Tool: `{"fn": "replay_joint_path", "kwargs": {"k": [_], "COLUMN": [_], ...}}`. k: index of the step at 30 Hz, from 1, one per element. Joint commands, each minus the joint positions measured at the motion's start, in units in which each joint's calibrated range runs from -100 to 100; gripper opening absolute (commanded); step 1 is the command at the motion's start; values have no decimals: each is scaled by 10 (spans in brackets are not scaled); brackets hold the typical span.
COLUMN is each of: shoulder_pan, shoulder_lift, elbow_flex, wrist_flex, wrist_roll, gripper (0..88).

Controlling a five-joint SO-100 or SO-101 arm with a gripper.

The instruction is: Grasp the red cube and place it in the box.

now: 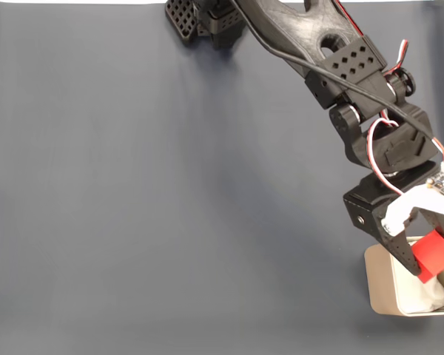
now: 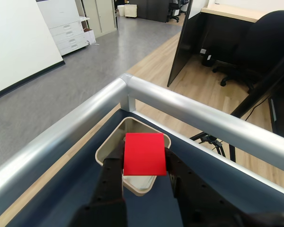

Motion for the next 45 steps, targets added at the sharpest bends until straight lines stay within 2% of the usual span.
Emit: {"fn": "replay_joint_path", "kwargs": {"k": [1,45], "shoulder_pan": [-6,-11], "shoulder_lift": [5,82], "elbow_flex": [-46,-116], "wrist_flex": [2,0], "wrist_roll": [0,-7], "gripper": [0,0]}}
